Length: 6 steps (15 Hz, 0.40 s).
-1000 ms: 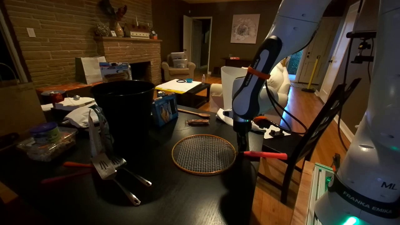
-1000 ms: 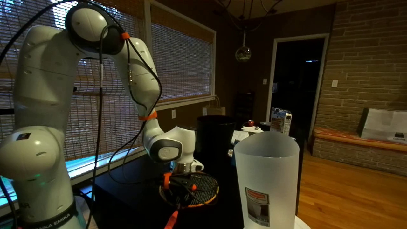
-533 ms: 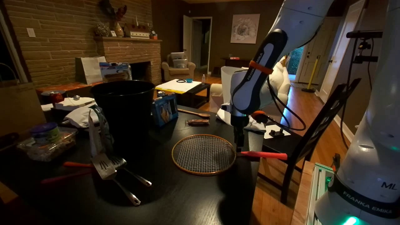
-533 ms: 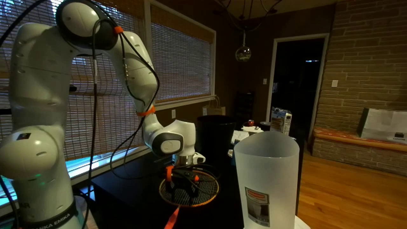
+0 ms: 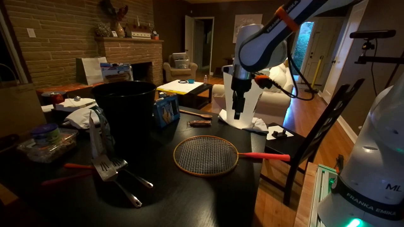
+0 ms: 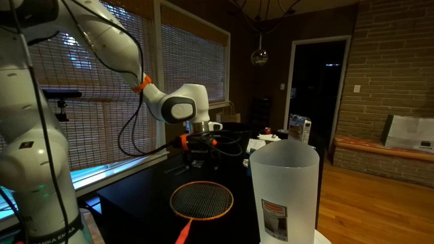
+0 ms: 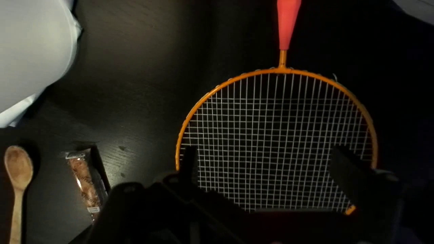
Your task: Put the chocolate bar inside the trash can using the racket
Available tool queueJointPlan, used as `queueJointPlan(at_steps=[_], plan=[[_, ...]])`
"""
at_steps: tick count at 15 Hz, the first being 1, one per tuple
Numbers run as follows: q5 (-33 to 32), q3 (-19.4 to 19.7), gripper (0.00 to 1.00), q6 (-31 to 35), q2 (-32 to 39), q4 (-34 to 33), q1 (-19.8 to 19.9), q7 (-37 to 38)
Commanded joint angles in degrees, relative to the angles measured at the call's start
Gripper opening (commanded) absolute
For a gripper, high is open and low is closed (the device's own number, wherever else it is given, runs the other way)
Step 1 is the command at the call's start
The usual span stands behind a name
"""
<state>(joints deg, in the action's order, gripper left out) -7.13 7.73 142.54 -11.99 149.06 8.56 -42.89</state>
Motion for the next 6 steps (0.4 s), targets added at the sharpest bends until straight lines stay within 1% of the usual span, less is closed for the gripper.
queueJointPlan(at_steps=[1,2,4,6], plan=[[0.7,0.7,1.00,-9.6,-5.3,-2.2,-1.7,1.6],[-0.4,1.2,1.00,-5.6,-3.4,-1.3,-1.7,1.0],[-0.5,1.2,1.00,-8.3,-5.0,-2.0,-2.1,1.3],[-0.5,1.3,1.00,-8.5,-5.1,-2.0,-2.1,1.4]])
